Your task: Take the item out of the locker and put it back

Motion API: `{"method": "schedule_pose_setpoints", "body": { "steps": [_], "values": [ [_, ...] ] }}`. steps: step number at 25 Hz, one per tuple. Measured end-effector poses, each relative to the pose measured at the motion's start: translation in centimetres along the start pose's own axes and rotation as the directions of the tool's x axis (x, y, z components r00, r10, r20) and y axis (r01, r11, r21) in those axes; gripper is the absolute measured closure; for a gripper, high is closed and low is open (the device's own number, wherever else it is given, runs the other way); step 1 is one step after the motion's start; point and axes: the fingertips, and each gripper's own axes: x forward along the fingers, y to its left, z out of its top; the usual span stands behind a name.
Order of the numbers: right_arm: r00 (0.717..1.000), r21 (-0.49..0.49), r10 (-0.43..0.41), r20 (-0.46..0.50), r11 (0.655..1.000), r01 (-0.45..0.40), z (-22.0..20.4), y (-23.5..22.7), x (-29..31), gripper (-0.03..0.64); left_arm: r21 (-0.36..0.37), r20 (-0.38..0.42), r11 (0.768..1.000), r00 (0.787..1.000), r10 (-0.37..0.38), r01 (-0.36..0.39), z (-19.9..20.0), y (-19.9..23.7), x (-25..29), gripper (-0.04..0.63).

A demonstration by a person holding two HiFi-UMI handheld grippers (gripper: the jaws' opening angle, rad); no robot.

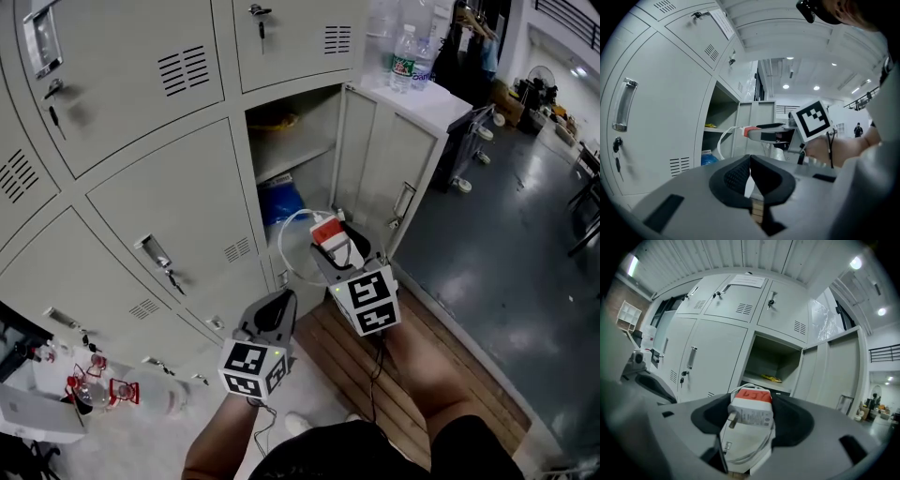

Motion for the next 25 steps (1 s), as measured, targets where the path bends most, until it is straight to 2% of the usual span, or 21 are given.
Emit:
{"method": "schedule_pose_setpoints", "body": {
  "steps": [7, 25],
  "values": [
    [0.997, -0.02, 0.078, 0.023, 0.997, -0.078, -0.7, -0.2, -3.6, 0.342, -0.036, 0.005, 0.997, 0.998, 0.068, -0.067, -0.5, -3.1, 0.8, 0.589],
    [0.972, -0.031, 0.227, 0.068, 0.974, -0.225, -4.3, -0.3, -14.1, 0.342, -0.028, 0.004, 0.979, 0.98, 0.2, -0.2, -2.5, -14.0, -1.1, 0.589]
  ]
}}
